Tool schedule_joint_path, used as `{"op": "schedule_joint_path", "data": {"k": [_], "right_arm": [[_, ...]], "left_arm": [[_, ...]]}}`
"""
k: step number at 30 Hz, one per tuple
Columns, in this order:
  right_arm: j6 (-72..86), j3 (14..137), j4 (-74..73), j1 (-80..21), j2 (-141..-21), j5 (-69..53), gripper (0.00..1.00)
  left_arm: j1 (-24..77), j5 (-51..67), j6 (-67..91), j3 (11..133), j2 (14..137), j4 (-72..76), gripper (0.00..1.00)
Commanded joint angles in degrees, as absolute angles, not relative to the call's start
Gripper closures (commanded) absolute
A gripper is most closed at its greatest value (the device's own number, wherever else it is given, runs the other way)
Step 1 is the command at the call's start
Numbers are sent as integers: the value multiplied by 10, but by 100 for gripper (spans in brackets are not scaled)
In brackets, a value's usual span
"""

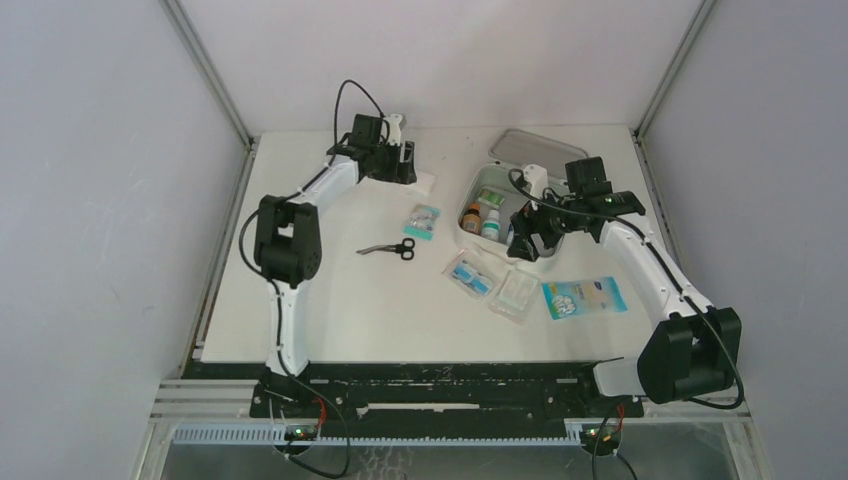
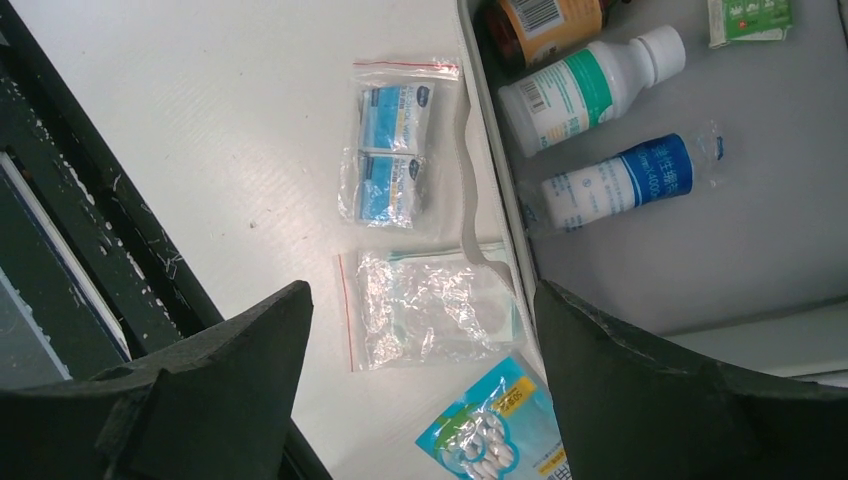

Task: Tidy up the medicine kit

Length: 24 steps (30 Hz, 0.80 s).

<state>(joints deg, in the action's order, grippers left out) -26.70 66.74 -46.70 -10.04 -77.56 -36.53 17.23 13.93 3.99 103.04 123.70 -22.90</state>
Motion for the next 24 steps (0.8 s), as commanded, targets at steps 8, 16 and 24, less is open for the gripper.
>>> {"op": "schedule_joint_path", "data": {"k": [8, 16, 24], "right_arm": [[-258, 655, -452, -68, -743, -416, 20], [-258, 655, -458, -49, -741, -439, 20], [-258, 655, -464, -45, -737, -445, 20]], "left_arm": [[155, 170, 173, 1270, 1418, -300, 32], [154, 192, 186, 1317, 1463, -316, 41], [154, 204, 195, 1316, 1471, -329, 59]]}}
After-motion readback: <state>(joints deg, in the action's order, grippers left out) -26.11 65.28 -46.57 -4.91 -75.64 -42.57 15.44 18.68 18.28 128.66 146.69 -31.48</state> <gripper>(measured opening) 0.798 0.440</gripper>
